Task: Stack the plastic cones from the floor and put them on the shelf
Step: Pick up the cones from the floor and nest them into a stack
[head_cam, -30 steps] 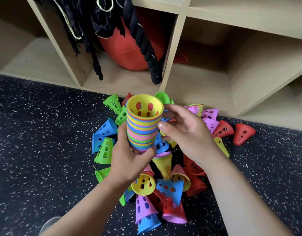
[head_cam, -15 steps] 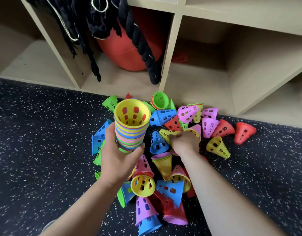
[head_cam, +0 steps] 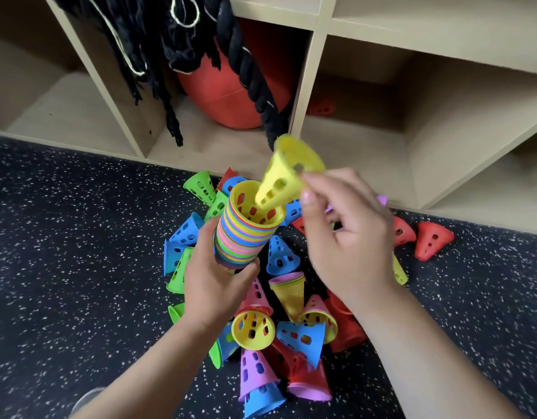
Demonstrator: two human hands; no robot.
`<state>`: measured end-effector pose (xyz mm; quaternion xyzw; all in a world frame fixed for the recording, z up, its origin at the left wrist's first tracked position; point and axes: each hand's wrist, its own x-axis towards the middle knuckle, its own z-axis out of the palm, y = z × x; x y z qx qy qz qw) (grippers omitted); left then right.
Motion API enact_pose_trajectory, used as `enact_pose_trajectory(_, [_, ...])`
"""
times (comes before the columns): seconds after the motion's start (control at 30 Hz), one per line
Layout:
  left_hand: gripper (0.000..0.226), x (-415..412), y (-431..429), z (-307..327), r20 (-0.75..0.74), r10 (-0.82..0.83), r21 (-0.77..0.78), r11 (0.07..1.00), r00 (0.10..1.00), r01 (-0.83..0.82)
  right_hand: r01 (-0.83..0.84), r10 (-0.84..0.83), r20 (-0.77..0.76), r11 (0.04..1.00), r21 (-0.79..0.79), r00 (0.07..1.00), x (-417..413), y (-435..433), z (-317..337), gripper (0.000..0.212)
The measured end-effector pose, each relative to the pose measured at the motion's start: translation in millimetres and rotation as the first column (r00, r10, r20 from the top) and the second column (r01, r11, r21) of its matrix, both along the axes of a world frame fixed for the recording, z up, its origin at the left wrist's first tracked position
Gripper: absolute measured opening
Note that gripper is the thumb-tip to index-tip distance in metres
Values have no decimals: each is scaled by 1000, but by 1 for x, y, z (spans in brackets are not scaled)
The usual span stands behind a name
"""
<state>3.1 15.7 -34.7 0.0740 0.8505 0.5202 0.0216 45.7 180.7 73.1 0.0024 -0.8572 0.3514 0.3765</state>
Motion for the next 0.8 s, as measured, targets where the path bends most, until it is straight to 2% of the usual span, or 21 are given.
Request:
enact_pose_trajectory(0.07, [78,2,1,0,-10,-2,9,1000,1000,2,-120,120,93,993,-6,988,4,-4,-5,29])
enact_pose_trajectory(0.1, [78,2,1,1,-18,-2,6,1000,1000,2,-115,119,101,992,-52,988,6,-3,-11,31])
enact_pose_trajectory(0.17, [77,1,-1,4,-33,0,1,1000,999,0,7,11,116,988,-155,993,8,3,-29,28])
enact_pose_trajectory(0.23, [76,-1,-3,5,-37,11,15,1000,999,-10,156,-122,274,982,-107,954,8,16,-55,22])
enact_pose_trajectory(0.27, [76,-2,-4,6,-36,19,24,1000,999,-18,169,-144,413,985,-25,899,8,23,-69,23])
enact_pose_trajectory(0.33, [75,-4,-5,7,-27,29,29,999,999,-28,61,-119,652,992,111,749,10,30,-95,34])
enact_pose_trajectory(0.4, [75,-5,-5,7,-21,31,34,999,999,-30,-25,-148,768,978,209,623,11,32,-118,43])
enact_pose_trajectory(0.47, [75,-5,-6,6,-19,25,32,999,1000,-24,9,-234,786,960,279,572,8,32,-131,44])
enact_pose_trajectory(0.57, [77,-6,-6,3,-21,9,29,1000,1000,-8,125,-375,729,919,375,573,-6,33,-138,45])
enact_pose_trajectory(0.67, [78,-7,-7,0,-22,9,21,1000,1000,-8,48,-427,716,873,484,552,-19,39,-142,48])
enact_pose_trajectory(0.73, [78,-8,-8,-1,-19,5,25,1000,1000,-4,26,-417,728,876,482,544,-24,45,-143,43])
enact_pose_trajectory(0.8, [78,-9,-8,-2,-18,-1,30,1000,1000,2,111,-401,697,899,423,594,-25,52,-139,30])
